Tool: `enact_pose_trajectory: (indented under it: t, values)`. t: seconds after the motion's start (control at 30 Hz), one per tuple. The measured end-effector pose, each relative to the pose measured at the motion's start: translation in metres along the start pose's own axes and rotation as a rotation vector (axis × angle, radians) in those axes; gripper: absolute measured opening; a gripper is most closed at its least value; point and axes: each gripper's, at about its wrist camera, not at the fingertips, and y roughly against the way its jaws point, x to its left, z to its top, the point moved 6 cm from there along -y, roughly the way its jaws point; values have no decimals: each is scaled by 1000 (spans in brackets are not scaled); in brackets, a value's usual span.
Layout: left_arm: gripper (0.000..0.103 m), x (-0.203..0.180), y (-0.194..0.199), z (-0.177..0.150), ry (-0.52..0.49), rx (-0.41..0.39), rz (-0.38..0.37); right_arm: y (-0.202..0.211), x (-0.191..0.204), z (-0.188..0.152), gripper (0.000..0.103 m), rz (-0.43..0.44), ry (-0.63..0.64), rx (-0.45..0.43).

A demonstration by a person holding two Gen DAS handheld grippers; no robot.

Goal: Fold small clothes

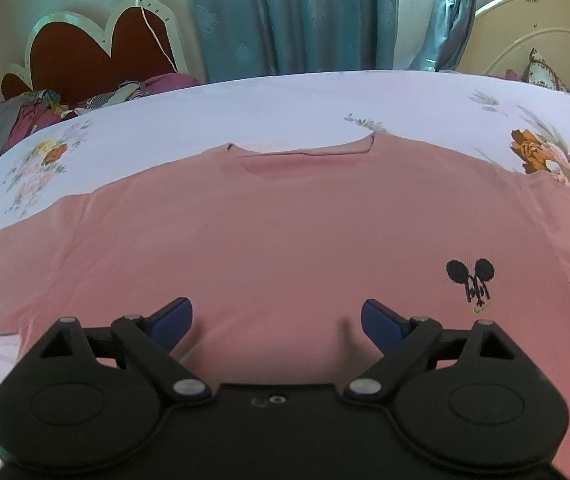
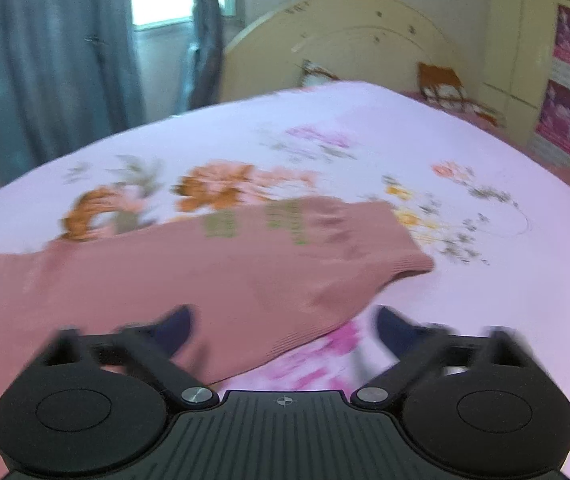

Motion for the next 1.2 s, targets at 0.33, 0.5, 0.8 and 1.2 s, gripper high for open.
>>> enact_pose_trajectory:
  t: [0.33,0.5,0.8,1.2]
  values:
    - [84,-3,-10,6,-14,12,33,-47,-42,12,28,23,-155,25]
    - [75,4,-10,8,21,18,-1,-40,-35,16,4,63,-172,-5]
    - [72,29,0,10,37,-2,-5,33,73,44,4,239,30,-152]
    - [72,113,2,-2,77,-29,19,125,341,-46,4,643,351,-102]
